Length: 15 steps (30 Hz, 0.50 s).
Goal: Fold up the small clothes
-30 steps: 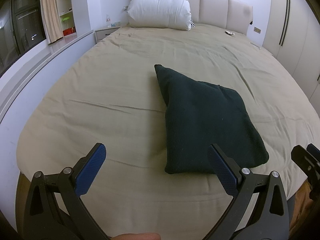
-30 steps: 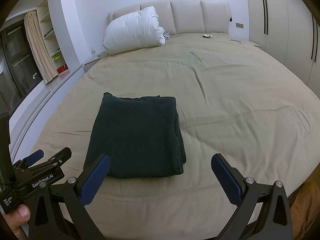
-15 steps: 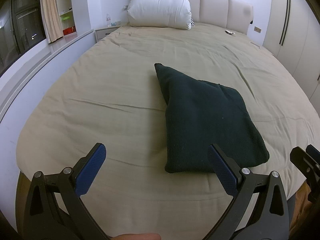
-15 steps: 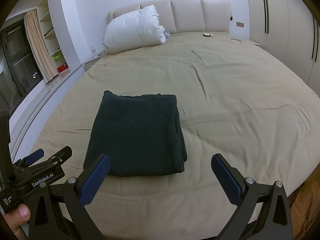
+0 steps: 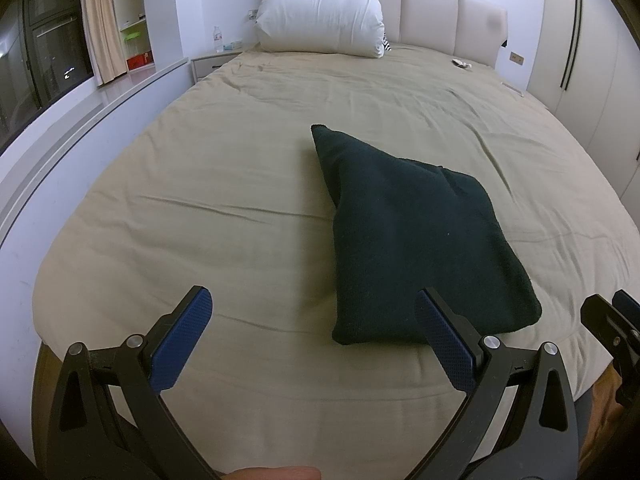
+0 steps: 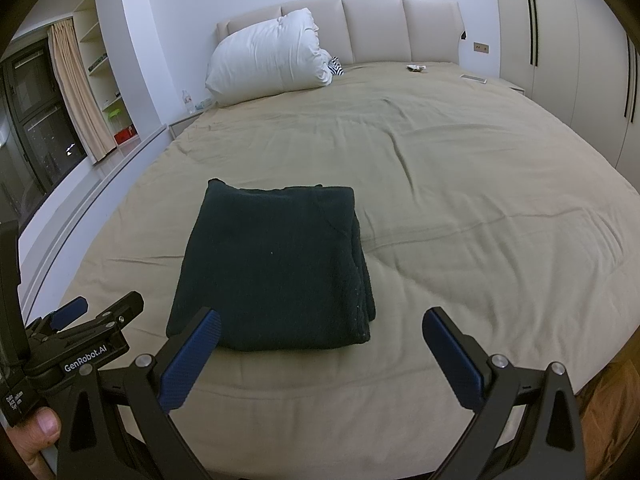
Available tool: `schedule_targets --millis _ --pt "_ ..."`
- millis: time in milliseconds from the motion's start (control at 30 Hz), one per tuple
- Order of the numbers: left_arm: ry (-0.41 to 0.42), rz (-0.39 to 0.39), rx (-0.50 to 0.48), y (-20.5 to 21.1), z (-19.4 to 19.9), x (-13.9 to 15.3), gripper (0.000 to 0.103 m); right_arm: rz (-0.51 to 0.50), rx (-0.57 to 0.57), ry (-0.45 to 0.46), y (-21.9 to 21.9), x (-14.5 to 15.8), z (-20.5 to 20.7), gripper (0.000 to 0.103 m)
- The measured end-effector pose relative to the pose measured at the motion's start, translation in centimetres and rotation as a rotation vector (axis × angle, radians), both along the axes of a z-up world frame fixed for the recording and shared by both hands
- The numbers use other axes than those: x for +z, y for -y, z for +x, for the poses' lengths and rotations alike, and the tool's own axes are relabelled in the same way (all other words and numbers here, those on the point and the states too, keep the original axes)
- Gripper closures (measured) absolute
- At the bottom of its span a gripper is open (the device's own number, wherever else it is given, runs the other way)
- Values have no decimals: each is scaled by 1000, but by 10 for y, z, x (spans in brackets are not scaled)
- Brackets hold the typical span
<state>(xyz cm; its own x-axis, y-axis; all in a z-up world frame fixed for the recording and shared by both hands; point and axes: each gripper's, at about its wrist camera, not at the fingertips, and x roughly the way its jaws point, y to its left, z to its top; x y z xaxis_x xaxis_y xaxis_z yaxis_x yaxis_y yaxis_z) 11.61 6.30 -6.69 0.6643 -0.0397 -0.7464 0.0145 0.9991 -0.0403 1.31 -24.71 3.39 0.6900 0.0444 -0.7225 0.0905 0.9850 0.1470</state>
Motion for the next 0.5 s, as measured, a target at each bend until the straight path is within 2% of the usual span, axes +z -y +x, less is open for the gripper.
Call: schedule_targets --millis 500 --pt "0 1 -2 -1 1 0 0 1 1 -1 0 0 0 0"
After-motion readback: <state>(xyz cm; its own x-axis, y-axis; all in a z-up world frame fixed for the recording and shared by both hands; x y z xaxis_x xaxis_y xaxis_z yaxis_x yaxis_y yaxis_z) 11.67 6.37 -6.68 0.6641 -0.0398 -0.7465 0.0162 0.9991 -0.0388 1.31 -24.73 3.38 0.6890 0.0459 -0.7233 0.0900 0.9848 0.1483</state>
